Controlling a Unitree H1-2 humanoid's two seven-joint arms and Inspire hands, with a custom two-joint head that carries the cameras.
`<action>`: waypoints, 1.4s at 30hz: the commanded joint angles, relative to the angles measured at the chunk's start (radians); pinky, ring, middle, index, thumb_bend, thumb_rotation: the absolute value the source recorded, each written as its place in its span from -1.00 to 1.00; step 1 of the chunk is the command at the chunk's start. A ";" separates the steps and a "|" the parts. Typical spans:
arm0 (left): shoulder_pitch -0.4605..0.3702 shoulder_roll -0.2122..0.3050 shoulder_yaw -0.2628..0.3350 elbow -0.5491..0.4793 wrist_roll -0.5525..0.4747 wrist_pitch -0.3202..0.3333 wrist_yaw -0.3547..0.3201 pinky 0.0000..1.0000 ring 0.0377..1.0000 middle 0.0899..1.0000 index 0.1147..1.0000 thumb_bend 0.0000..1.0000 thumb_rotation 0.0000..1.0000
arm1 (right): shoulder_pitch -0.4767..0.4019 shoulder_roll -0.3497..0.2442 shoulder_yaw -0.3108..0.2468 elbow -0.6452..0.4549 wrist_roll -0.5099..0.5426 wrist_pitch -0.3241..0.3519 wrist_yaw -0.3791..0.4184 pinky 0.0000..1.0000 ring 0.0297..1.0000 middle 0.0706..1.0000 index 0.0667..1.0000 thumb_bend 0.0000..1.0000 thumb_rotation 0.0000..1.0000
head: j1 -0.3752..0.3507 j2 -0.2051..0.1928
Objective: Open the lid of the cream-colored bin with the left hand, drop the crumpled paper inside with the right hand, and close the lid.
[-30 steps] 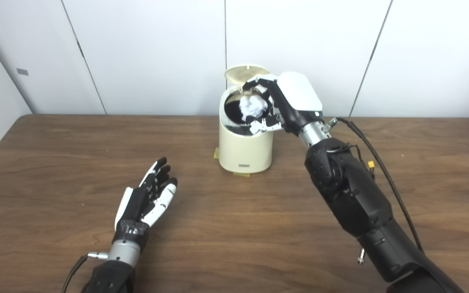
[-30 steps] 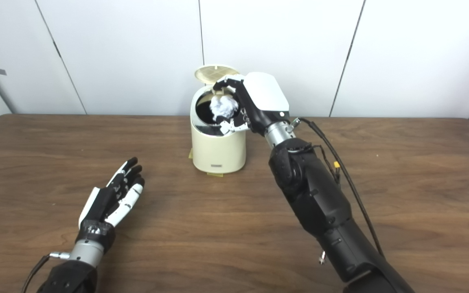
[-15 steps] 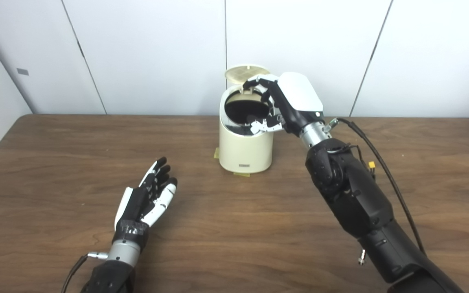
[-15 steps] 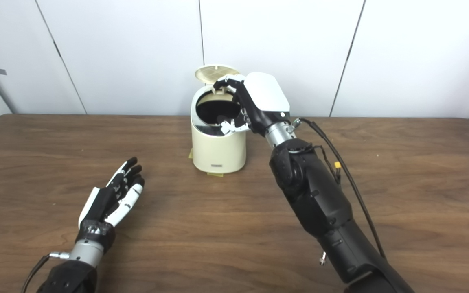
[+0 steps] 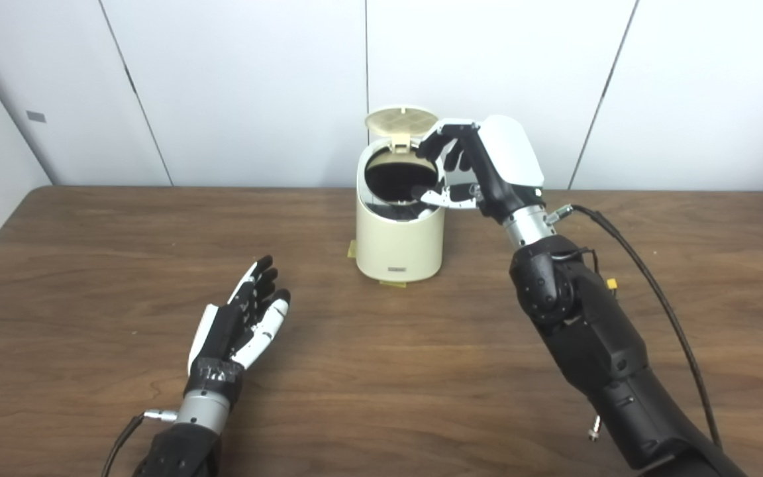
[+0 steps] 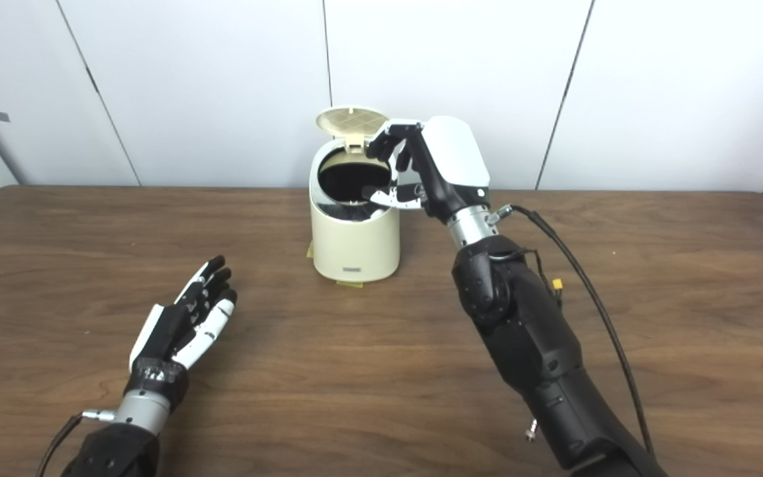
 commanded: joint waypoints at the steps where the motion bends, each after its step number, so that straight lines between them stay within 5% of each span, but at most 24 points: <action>1: -0.026 -0.001 -0.003 -0.017 0.001 -0.023 0.001 0.92 0.90 0.88 1.00 -0.35 -0.04 | -0.032 0.010 -0.023 -0.036 0.033 -0.012 -0.007 -0.33 -0.24 -0.04 -0.10 0.00 -1.00 | -0.001 0.000; 17: -0.046 -0.005 0.004 0.014 -0.008 -0.047 0.007 0.97 0.91 0.88 1.00 -0.38 -0.09 | 0.055 0.010 -0.177 -0.147 0.197 0.088 0.032 -0.26 -0.22 -0.08 -0.07 0.00 -1.00 | -0.002 -0.009; 26: -0.164 -0.014 0.052 0.066 -0.057 0.005 0.018 1.00 0.89 0.84 0.96 -0.38 0.05 | 0.220 0.042 -0.341 -0.306 0.405 0.278 0.090 -0.21 -0.16 -0.14 -0.01 0.03 -0.99 | -0.012 -0.013; 29: -0.230 -0.010 0.057 0.098 -0.066 0.031 0.017 1.00 0.89 0.86 0.94 -0.31 0.20 | 0.281 0.050 -0.377 -0.357 0.538 0.300 0.149 -0.05 0.06 0.12 -0.07 0.00 -0.70 | -0.012 -0.015; 31: -0.274 -0.009 0.059 0.119 -0.075 0.051 0.014 1.00 0.91 0.88 0.94 -0.31 0.25 | 0.318 0.055 -0.399 -0.395 0.658 0.334 0.211 0.17 0.30 0.35 0.31 0.10 0.02 | -0.013 -0.016; 33: -0.315 -0.007 0.060 0.136 -0.089 0.071 0.007 0.99 0.96 0.93 0.98 -0.35 0.45 | 0.346 0.061 -0.407 -0.427 0.728 0.371 0.243 0.41 0.55 0.58 0.54 0.15 0.42 | -0.013 -0.018; 36: -0.386 -0.004 0.063 0.162 -0.107 0.096 0.002 0.95 0.97 0.97 1.00 -0.35 0.59 | 0.397 0.069 -0.401 -0.466 0.791 0.397 0.271 0.66 0.79 0.78 0.73 0.21 0.73 | -0.010 -0.020; 42: -0.504 0.020 0.047 0.218 -0.121 0.121 -0.029 0.98 1.00 1.00 1.00 -0.21 0.60 | 0.461 0.084 -0.379 -0.471 0.842 0.379 0.293 0.99 0.99 0.98 0.88 0.24 0.99 | 0.003 -0.029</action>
